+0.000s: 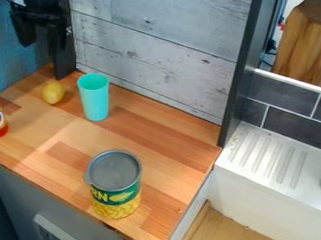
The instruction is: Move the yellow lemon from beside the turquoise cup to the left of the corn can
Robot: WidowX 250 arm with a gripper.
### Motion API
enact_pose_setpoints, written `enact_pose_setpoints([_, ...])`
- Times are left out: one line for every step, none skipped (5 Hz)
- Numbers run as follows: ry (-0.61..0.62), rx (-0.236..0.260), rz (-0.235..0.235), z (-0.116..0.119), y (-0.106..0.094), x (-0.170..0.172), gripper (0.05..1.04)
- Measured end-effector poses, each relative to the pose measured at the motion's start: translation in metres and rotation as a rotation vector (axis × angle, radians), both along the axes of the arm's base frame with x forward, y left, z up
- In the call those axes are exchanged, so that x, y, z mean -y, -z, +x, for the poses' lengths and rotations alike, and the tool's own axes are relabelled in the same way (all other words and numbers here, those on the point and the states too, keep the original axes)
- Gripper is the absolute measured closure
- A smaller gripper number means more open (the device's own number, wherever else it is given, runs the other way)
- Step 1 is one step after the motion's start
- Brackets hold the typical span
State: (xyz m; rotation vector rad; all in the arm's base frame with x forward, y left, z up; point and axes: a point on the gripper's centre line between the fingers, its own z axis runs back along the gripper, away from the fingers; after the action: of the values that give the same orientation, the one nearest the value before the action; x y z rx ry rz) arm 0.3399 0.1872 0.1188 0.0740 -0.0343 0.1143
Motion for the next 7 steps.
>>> enact_pose_setpoints([0.000, -0.044, -0.025, -0.001, 0.019, 0.001, 0.083])
enact_pose_setpoints([0.024, -0.089, -0.063, 0.004, 0.051, 0.001, 0.083])
enact_pose_setpoints([0.028, -0.106, -0.079, 0.012, 0.065, -0.003, 0.083])
enact_pose_setpoints([-0.006, -0.141, -0.057, 0.012, 0.077, -0.009, 0.083])
enact_pose_setpoints([-0.025, -0.162, -0.045, 0.012, 0.079, -0.012, 0.083])
enact_pose_setpoints([-0.039, -0.187, -0.057, 0.012, 0.084, -0.013, 0.083])
enact_pose_setpoints([-0.038, -0.217, -0.071, 0.013, 0.092, -0.014, 0.083])
